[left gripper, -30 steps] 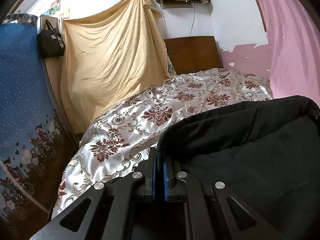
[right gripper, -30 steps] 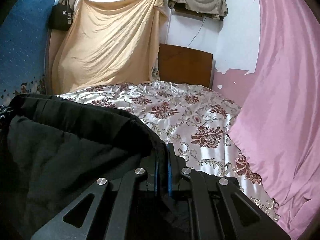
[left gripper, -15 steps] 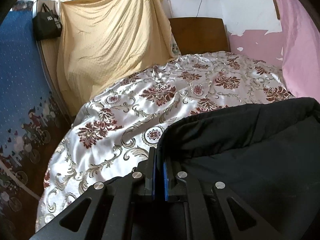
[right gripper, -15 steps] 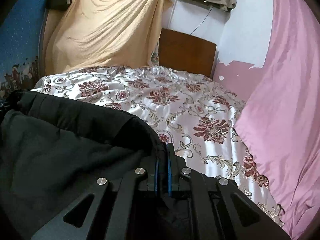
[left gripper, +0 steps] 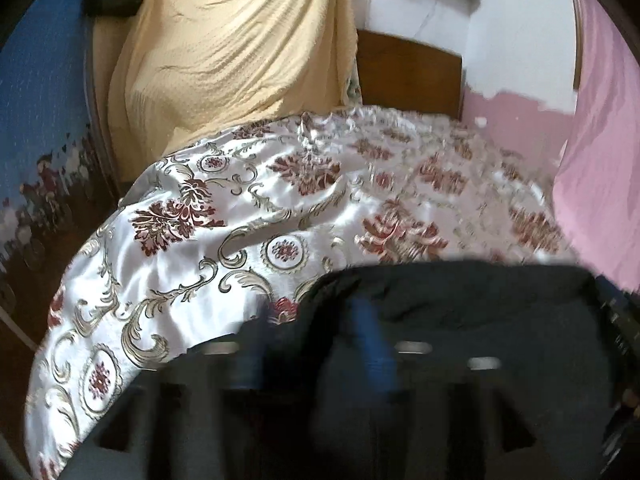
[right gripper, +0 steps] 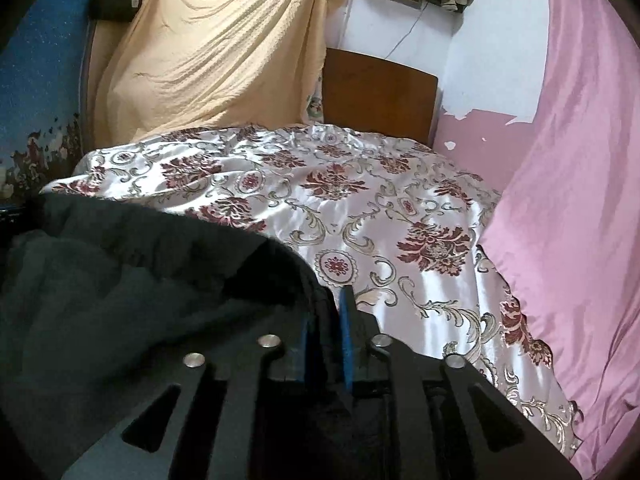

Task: Fold large clothes
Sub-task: 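Lift the held jacket edge with both grippers and fold it over the jacket, then open both grippers and press the folded jacket flat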

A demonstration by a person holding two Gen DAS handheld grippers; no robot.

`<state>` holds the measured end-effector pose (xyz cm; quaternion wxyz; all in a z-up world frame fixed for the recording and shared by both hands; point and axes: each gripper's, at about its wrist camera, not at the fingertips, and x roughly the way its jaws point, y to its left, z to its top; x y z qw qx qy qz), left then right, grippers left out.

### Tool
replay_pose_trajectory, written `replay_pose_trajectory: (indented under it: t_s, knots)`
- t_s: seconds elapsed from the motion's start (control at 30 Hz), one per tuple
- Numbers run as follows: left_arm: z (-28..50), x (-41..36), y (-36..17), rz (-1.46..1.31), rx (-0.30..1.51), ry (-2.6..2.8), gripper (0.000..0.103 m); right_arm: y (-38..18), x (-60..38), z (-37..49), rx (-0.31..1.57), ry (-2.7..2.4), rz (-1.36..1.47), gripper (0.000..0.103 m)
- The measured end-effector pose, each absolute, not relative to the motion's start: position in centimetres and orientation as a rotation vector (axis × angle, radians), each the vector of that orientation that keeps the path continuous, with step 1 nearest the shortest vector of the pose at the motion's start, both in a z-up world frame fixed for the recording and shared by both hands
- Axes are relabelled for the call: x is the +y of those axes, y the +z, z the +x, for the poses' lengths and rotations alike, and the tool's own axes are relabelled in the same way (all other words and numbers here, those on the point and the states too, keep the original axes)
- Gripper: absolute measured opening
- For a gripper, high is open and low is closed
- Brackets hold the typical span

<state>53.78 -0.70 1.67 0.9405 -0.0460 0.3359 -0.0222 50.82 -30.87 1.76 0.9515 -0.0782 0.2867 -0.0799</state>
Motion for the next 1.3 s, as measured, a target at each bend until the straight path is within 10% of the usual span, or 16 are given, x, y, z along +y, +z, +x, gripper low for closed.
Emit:
replay_pose_trajectory:
  t_s: [0.1,0.33,1.3]
  knots:
    - [52.0,-0.4,3.0,-0.132,0.598,-0.045,0.087,2.8,-31.0,49.6,0.532,-0.147,-0.144,0.060]
    - [46.5,-1.3,2.6,-0.104,0.584,-0.148,0.090,3.8,-29.5,42.8,0.470,-0.026,-0.148,0.078]
    - [49.8,-3.5,-2.6,-0.102,0.682,-0.256,0.099,-3.7,-34.0,49.7,0.713,-0.022,0.058,0.090]
